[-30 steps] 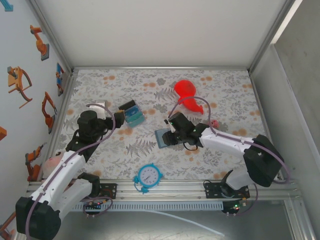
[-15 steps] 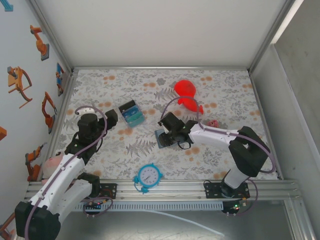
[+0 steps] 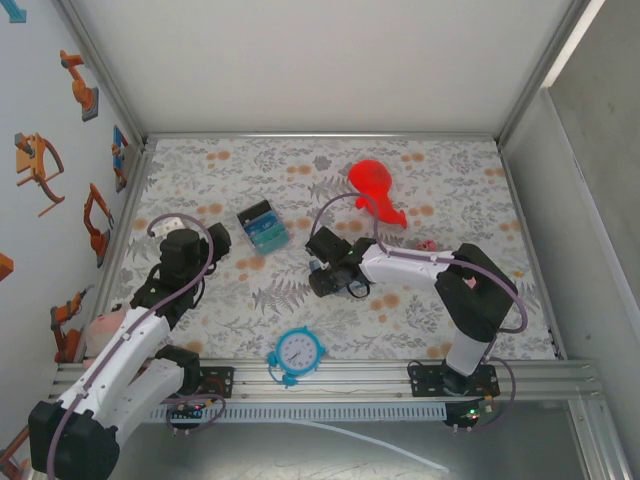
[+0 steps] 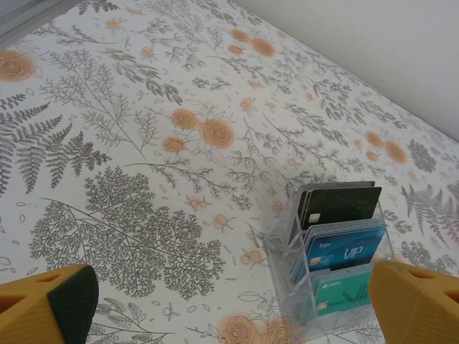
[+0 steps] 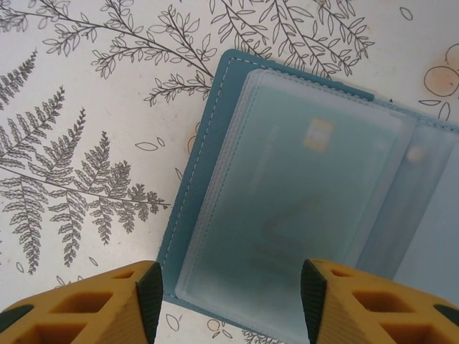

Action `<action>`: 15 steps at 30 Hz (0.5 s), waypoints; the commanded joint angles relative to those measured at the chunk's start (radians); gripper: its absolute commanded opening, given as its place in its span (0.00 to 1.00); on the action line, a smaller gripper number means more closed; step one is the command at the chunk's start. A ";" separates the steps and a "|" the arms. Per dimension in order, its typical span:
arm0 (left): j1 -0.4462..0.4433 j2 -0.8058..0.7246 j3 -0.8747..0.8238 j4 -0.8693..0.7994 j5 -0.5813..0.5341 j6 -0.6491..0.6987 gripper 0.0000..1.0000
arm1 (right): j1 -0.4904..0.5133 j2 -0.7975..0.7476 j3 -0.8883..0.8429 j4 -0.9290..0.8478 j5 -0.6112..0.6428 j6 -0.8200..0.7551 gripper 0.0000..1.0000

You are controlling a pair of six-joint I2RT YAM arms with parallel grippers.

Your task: Take the credit cards out of the card holder

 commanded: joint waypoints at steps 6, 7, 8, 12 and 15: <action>-0.004 0.018 -0.017 -0.018 -0.023 -0.038 0.97 | 0.010 0.030 0.033 -0.042 0.036 -0.015 0.55; -0.004 0.022 -0.016 -0.020 -0.025 -0.039 0.97 | 0.012 0.033 0.033 -0.044 0.037 -0.017 0.55; -0.004 0.025 -0.014 -0.023 -0.026 -0.041 0.97 | 0.013 0.036 0.036 -0.045 0.039 -0.016 0.56; -0.005 0.050 -0.006 -0.028 -0.020 -0.043 0.97 | 0.016 0.049 0.038 -0.050 0.048 -0.021 0.56; -0.004 0.072 0.006 -0.041 -0.016 -0.044 0.97 | 0.017 0.062 0.043 -0.056 0.063 -0.020 0.56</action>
